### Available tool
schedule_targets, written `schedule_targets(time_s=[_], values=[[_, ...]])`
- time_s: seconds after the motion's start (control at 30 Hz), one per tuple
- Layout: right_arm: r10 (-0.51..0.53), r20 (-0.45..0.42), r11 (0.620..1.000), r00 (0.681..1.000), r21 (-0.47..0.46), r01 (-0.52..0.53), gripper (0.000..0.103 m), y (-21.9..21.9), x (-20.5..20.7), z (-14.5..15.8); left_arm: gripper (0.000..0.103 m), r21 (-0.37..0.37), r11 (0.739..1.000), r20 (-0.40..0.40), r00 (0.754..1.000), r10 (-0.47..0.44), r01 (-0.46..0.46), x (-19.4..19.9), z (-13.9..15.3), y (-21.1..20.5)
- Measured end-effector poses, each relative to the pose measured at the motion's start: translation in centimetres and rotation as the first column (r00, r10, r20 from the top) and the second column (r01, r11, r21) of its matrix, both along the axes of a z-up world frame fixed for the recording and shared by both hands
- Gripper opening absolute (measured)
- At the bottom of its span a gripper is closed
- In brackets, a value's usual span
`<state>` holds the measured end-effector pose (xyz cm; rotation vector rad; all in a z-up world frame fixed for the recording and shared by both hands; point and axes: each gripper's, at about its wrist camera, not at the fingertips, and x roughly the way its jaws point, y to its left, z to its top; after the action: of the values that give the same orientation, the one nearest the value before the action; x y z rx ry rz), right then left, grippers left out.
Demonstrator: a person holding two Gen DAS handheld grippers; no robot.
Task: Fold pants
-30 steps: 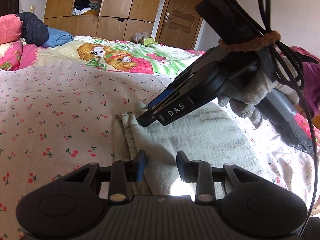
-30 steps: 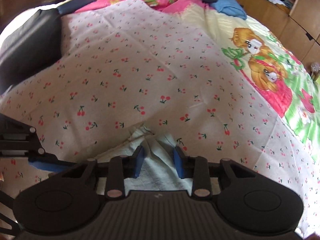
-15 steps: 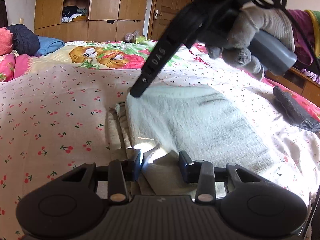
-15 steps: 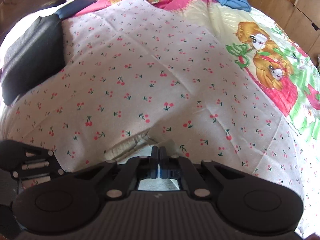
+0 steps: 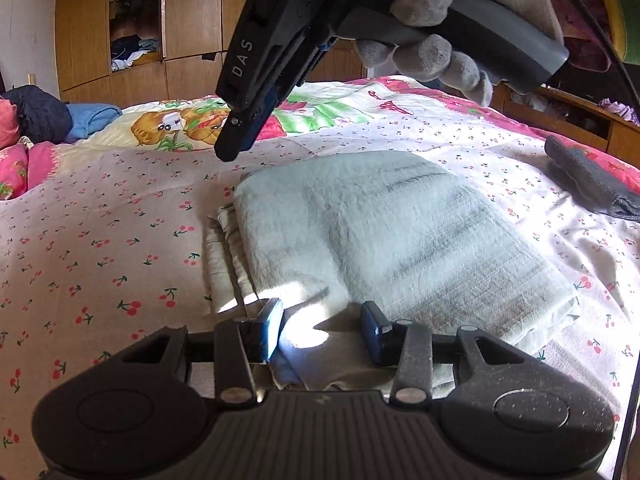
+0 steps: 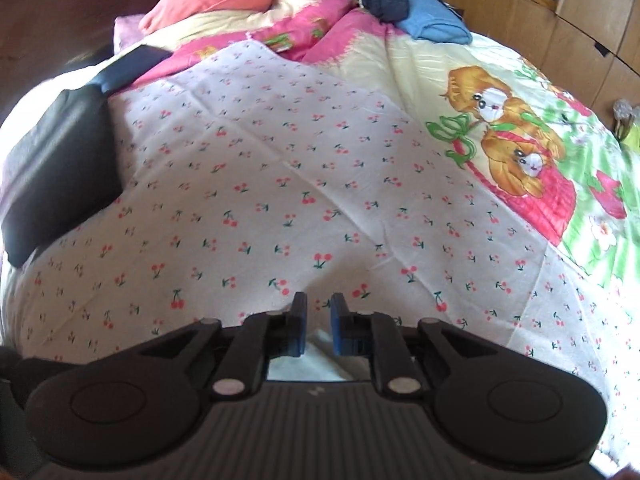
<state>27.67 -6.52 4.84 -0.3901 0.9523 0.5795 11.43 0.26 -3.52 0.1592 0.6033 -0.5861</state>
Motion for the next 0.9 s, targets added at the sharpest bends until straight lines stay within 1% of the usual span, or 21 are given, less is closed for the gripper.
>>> schedule_targets(time_s=[0.03,0.1,0.17,0.23,0.27,0.3,0.33,0.37,0.4,0.47,0.5,0.53,0.6,0.67,0.7,0.73,0.77,0.8,0.83,0.87,0.9], values=[[0.014,-0.008,1.0,1.0,-0.011,-0.014,0.015,0.3,-0.4,-0.1,0.055,-0.006,1.0,-0.002,1.0,0.002,-0.002,0.1,0.1,0.1],[0.028,-0.048,0.999,0.998,0.033,-0.027,0.014,0.5,-1.4,-0.6,0.056,-0.015,1.0,-0.009,1.0,0.005,-0.005,0.2,0.2,0.2],[0.022,-0.07,0.999,0.997,0.036,-0.019,0.01,0.5,-1.7,-1.9,0.056,-0.018,1.0,-0.016,1.0,0.005,-0.006,0.3,0.1,0.3],[-0.077,-0.071,0.997,0.994,0.0,0.077,0.01,-0.1,-0.2,-4.1,0.057,-0.013,1.0,-0.013,1.0,0.007,-0.008,0.3,0.0,0.2],[-0.149,-0.086,0.988,0.985,0.016,0.151,0.009,-0.7,1.0,-5.1,0.058,-0.007,1.0,-0.009,1.0,0.011,-0.011,0.3,-0.1,0.1],[-0.203,-0.069,0.978,0.977,0.029,0.205,0.011,-1.2,1.8,-5.5,0.06,-0.004,1.0,-0.01,1.0,0.015,-0.015,0.3,-0.2,0.1],[-0.253,-0.037,0.967,0.967,0.031,0.255,0.014,-1.5,2.3,-5.5,0.061,-0.005,1.0,-0.011,1.0,0.019,-0.02,0.3,-0.2,0.1],[-0.282,-0.02,0.958,0.959,0.047,0.283,0.014,-1.7,2.3,-5.0,0.062,-0.007,1.0,-0.013,1.0,0.025,-0.025,0.3,-0.1,0.2],[-0.295,-0.013,0.951,0.955,0.09,0.295,0.014,-2.1,2.0,-4.1,0.062,-0.011,0.999,-0.019,0.999,0.032,-0.032,0.3,0.1,0.3],[-0.337,0.013,0.923,0.942,0.201,0.327,0.014,-3.6,-0.2,-1.7,0.062,-0.026,0.998,-0.046,0.997,0.056,-0.057,0.4,0.6,0.7],[-0.356,0.024,0.91,0.934,0.235,0.34,0.014,-4.3,-1.6,-0.8,0.062,-0.039,0.997,-0.054,0.996,0.071,-0.073,0.4,1.1,0.9],[-0.381,0.043,0.898,0.924,0.258,0.358,0.014,-5.1,-3.7,0.2,0.062,-0.05,0.995,-0.053,0.995,0.088,-0.091,0.4,1.6,1.1],[-0.44,0.088,0.876,0.894,0.26,0.405,0.015,-6.7,-7.9,0.8,0.062,-0.074,0.99,-0.029,0.993,0.115,-0.117,-0.2,2.6,1.4],[-0.518,0.101,0.84,0.85,0.247,0.483,0.024,-8.5,-11.9,0.1,0.062,-0.052,0.992,-0.016,0.993,0.116,-0.117,-0.9,3.0,1.0],[-0.565,0.093,0.811,0.82,0.249,0.53,0.026,-9.4,-13.7,-0.6,0.063,-0.005,0.993,-0.007,0.993,0.12,-0.12,-1.1,2.7,0.6],[-0.603,0.069,0.781,0.794,0.254,0.571,0.03,-10.3,-14.9,-1.6,0.063,0.05,0.991,-0.012,0.992,0.126,-0.125,-1.2,2.1,0.2],[-0.634,0.039,0.754,0.772,0.251,0.607,0.03,-10.9,-15.8,-2.7,0.066,0.108,0.985,-0.031,0.99,0.138,-0.134,-1.1,1.3,-0.1],[-0.659,0.008,0.728,0.752,0.254,0.636,0.03,-11.3,-16.2,-3.8,0.066,0.112,0.984,-0.047,0.988,0.146,-0.14,-1.1,0.8,0.2],[-0.674,-0.023,0.705,0.738,0.278,0.653,0.03,-11.3,-16.5,-4.7,0.067,0.094,0.984,-0.053,0.986,0.158,-0.152,-1.3,0.8,0.6],[-0.669,-0.055,0.696,0.741,0.303,0.651,0.03,-11.0,-16.8,-5.3,0.067,0.101,0.982,-0.058,0.984,0.168,-0.162,-1.6,1.2,0.8],[-0.648,-0.076,0.703,0.758,0.325,0.633,0.03,-10.1,-16.9,-5.6,0.068,0.121,0.978,-0.045,0.983,0.178,-0.171,-1.9,1.6,1.0]])
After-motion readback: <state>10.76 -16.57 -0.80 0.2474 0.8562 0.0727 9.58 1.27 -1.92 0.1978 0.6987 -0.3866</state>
